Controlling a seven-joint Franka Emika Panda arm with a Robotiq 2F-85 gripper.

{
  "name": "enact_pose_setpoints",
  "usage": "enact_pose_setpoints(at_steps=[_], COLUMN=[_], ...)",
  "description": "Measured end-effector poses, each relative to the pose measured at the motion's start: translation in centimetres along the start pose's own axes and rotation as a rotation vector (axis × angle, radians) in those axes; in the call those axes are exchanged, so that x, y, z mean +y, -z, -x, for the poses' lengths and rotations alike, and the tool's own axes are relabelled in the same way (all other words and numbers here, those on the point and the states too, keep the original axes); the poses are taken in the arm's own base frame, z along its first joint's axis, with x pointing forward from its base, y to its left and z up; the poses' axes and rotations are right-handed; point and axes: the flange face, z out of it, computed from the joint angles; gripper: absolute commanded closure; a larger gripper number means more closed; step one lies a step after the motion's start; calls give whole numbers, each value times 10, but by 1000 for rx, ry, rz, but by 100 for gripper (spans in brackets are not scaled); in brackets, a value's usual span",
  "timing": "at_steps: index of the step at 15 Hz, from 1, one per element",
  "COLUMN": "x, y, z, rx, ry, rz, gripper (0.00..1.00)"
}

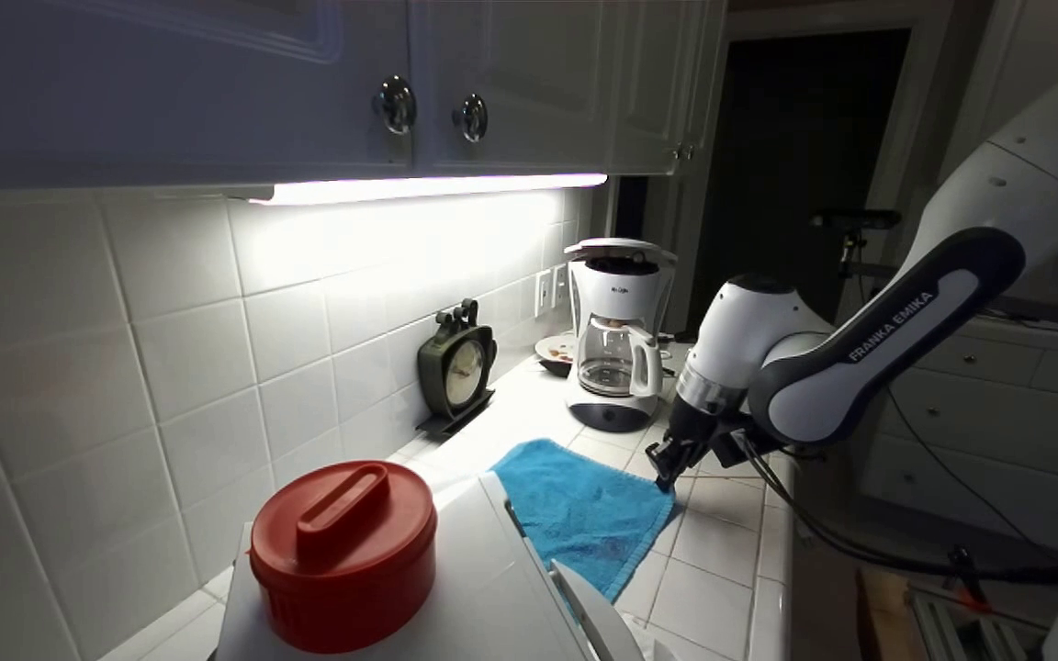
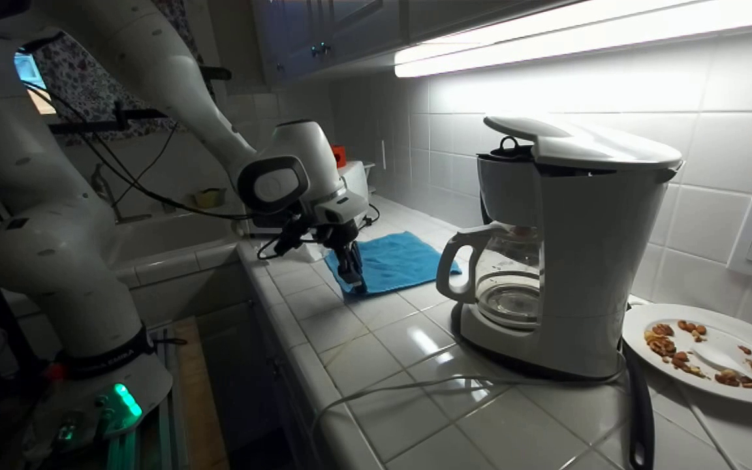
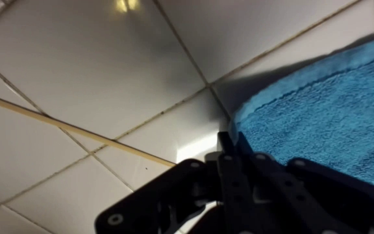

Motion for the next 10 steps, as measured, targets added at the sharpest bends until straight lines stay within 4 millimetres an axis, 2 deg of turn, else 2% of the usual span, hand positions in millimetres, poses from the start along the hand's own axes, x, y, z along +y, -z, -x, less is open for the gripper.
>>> enact_pose_setpoints(at_steps=[4, 10], x=[14, 48], y=[-8, -9], z=[15, 5], rx=[-28, -19], ry=[-17, -75], rz=[22, 56], gripper=[97, 97])
